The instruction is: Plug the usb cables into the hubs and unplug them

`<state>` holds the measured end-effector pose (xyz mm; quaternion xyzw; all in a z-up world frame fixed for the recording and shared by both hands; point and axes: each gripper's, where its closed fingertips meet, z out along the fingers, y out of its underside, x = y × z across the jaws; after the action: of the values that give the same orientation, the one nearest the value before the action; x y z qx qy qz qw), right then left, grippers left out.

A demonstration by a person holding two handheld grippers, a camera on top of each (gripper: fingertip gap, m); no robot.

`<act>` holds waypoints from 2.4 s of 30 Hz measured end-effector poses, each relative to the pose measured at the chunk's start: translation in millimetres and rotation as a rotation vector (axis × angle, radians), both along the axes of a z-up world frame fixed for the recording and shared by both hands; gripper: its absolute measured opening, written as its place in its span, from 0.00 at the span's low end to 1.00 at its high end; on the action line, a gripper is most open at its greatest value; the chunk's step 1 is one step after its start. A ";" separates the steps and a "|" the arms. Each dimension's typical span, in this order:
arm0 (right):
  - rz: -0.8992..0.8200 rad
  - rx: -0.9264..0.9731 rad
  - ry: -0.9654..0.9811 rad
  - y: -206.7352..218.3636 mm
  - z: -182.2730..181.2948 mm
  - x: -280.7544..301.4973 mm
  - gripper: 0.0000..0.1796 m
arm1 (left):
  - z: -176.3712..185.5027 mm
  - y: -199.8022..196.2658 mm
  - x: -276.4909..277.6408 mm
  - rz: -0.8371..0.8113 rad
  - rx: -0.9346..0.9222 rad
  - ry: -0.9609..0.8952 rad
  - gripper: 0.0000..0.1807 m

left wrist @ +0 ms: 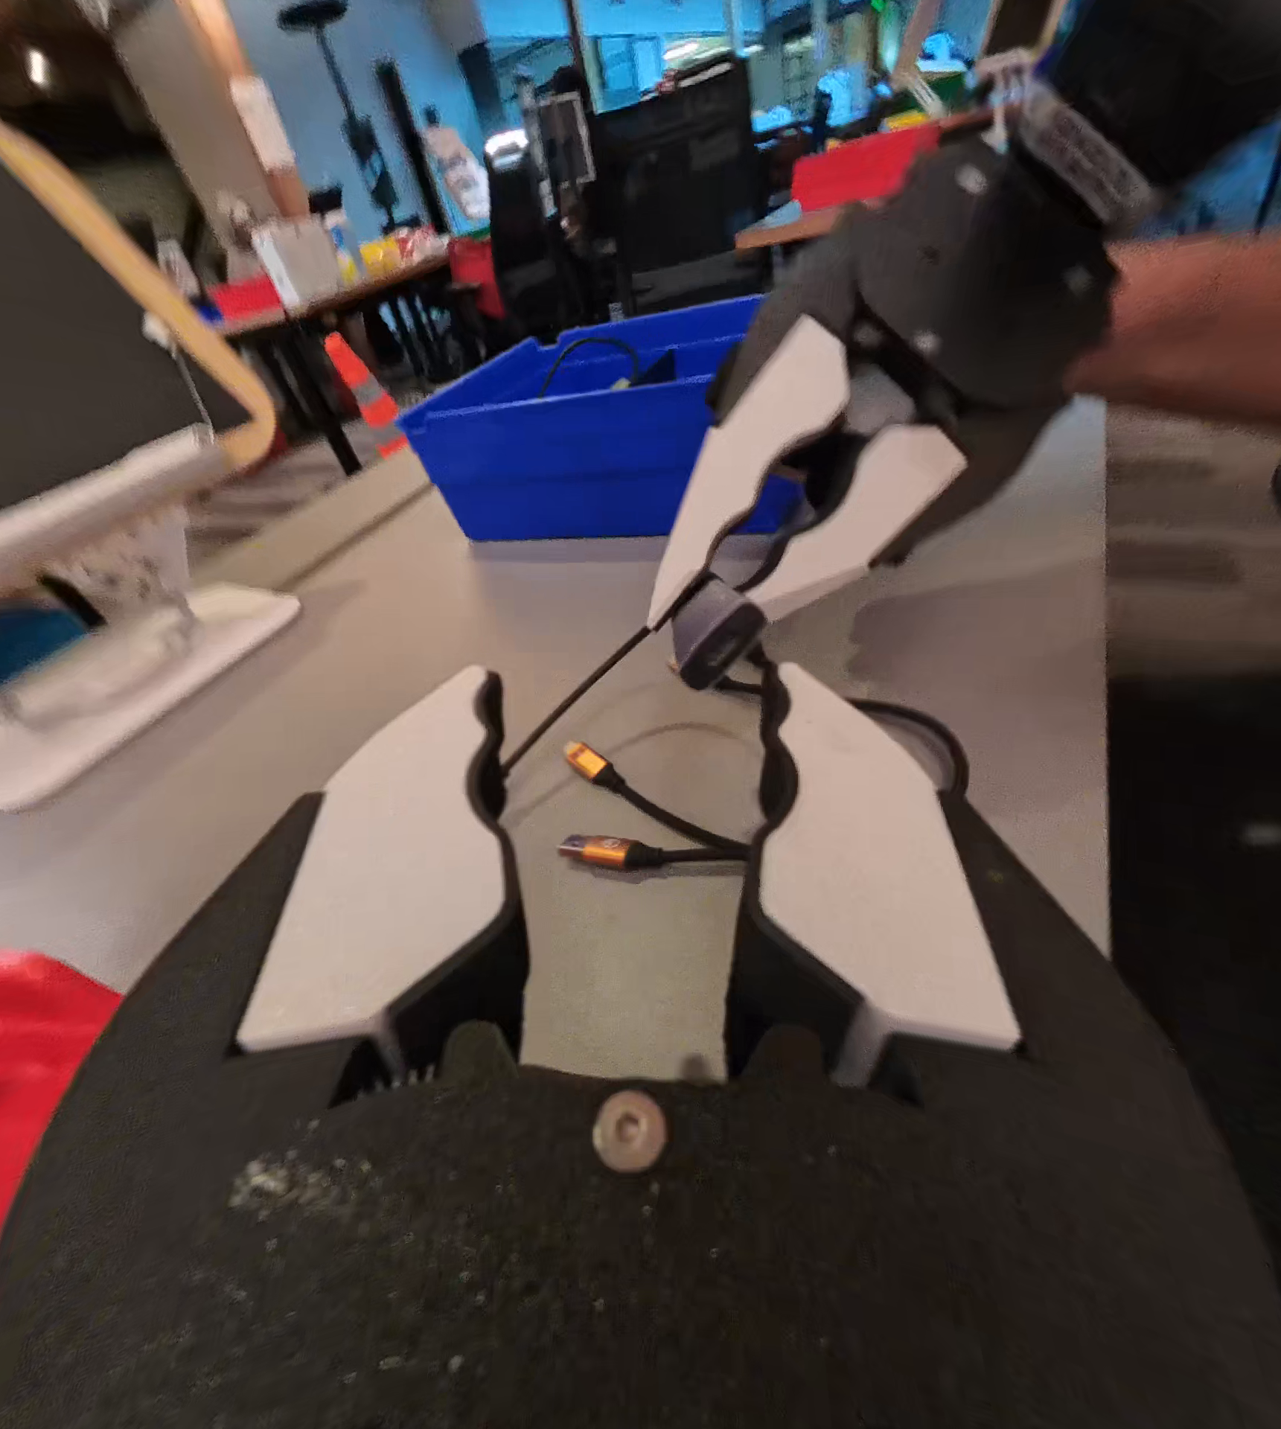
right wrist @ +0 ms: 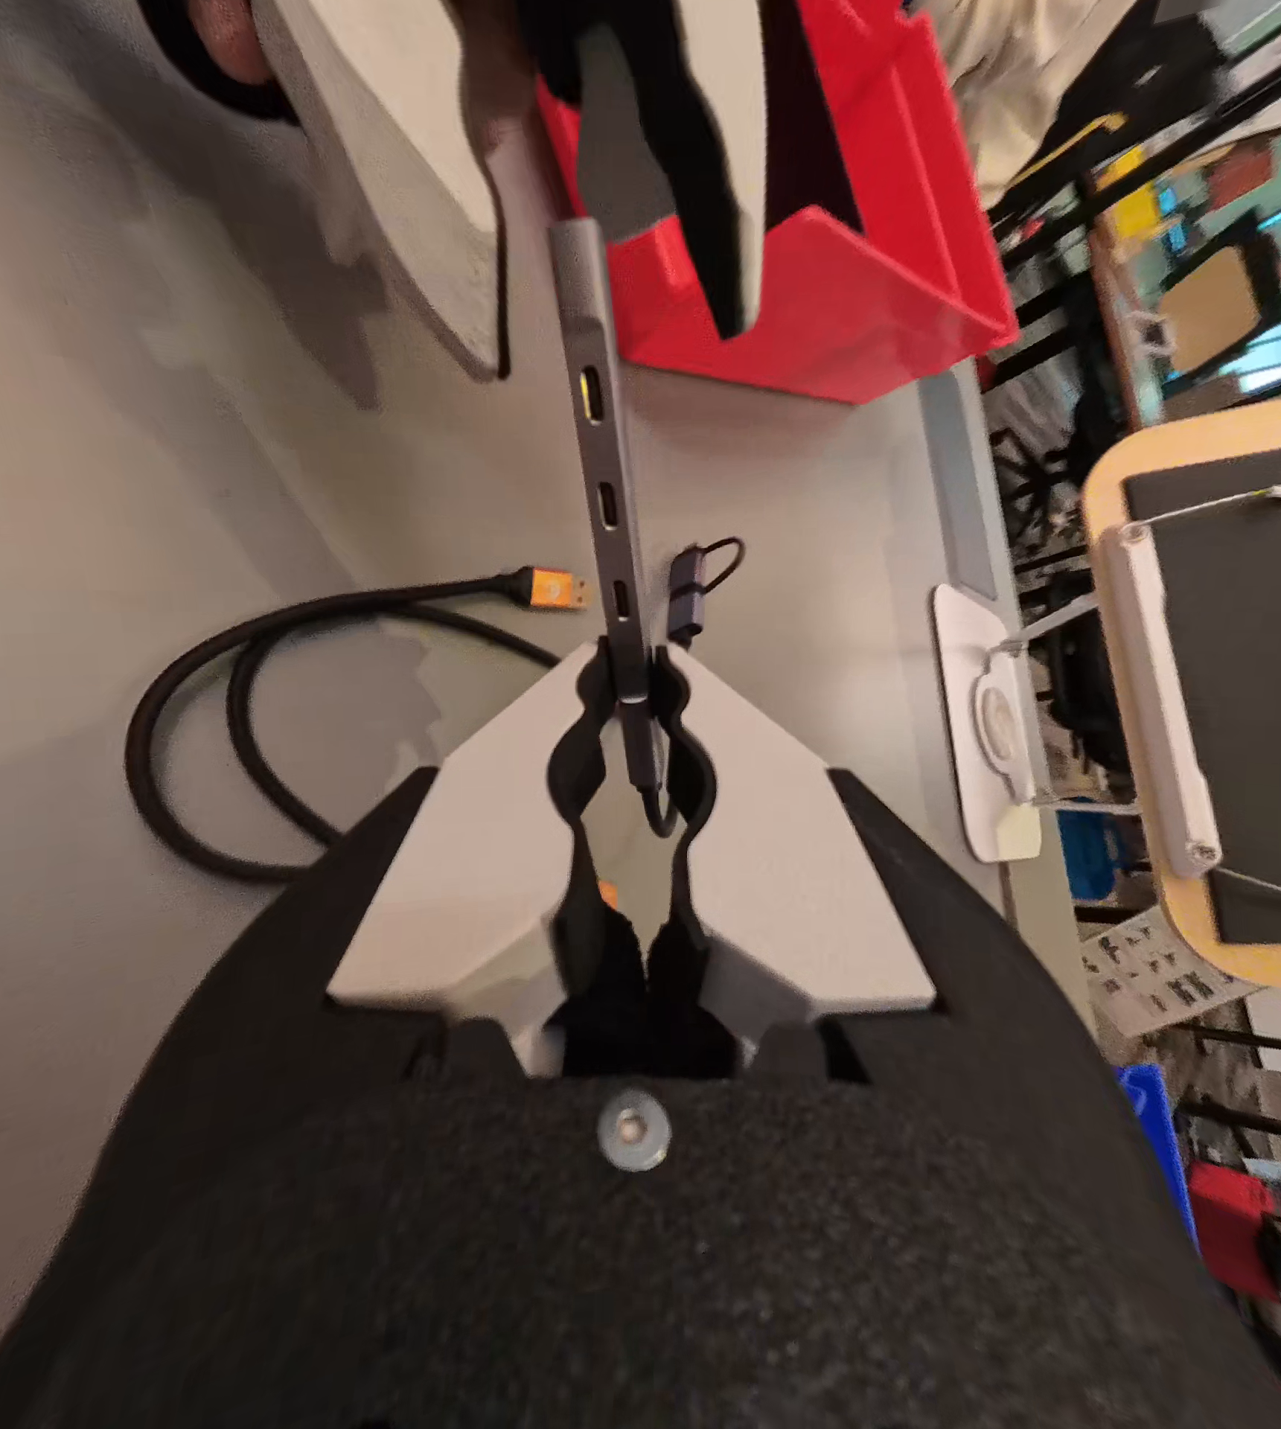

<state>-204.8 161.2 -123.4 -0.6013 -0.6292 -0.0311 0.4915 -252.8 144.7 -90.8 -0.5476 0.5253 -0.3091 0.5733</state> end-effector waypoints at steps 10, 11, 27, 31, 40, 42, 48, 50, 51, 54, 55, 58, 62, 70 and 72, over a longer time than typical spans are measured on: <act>0.134 -0.147 -0.025 -31.2 -14.0 -17.3 0.04 | -16.4 -33.4 18.6 -0.058 0.326 0.175 0.18; 0.156 -0.163 -0.014 -35.7 -14.0 -20.8 0.05 | -15.7 -35.1 19.1 -0.057 0.349 0.172 0.16; 0.096 -0.177 0.133 -28.7 0.8 -22.7 0.09 | -15.4 -30.8 15.8 0.003 0.466 0.284 0.05; -0.150 -0.225 0.208 8.8 7.1 11.8 0.12 | -0.6 -6.4 -0.7 0.149 0.483 0.258 0.05; -0.712 -0.529 0.368 43.8 -59.9 10.4 0.20 | 5.9 23.6 -13.2 0.321 0.373 0.154 0.06; -0.781 -0.500 0.347 47.5 -67.2 7.9 0.20 | 5.8 24.4 -14.1 0.324 0.351 0.145 0.05; -0.731 -0.543 0.332 43.1 -74.7 -12.2 0.10 | 3.3 25.4 -14.8 0.316 0.302 0.131 0.05; -0.659 -0.522 0.278 39.6 -74.6 -13.9 0.08 | 1.9 27.7 -16.1 0.321 0.282 0.129 0.05; -0.602 -0.522 0.238 35.5 -74.6 -15.2 0.07 | 0.6 28.8 -16.9 0.321 0.275 0.133 0.05; -0.419 -0.517 0.128 23.8 -71.5 -13.7 0.04 | -2.6 30.7 -18.4 0.317 0.263 0.141 0.05; -0.392 -0.493 0.119 24.2 -67.1 -8.5 0.04 | -3.6 30.6 -18.3 0.311 0.265 0.148 0.05; -0.323 -0.486 0.184 22.9 -45.9 1.8 0.03 | -7.9 29.6 -16.3 0.301 0.295 0.181 0.05; -0.217 -0.564 0.312 4.9 -3.8 1.3 0.03 | -12.1 27.1 -11.2 0.294 0.423 0.250 0.05; -0.081 -0.716 0.271 -37.7 7.8 -23.7 0.03 | -18.6 23.4 -1.4 0.301 0.747 0.437 0.05; -0.088 -0.726 0.261 -38.3 3.5 -24.4 0.03 | -20.4 23.0 0.5 0.301 0.801 0.476 0.05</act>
<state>-229.2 122.9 -119.9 -0.7615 -0.5049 0.2496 0.3207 -252.3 167.7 -111.2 -0.4091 0.6345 0.1371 0.6413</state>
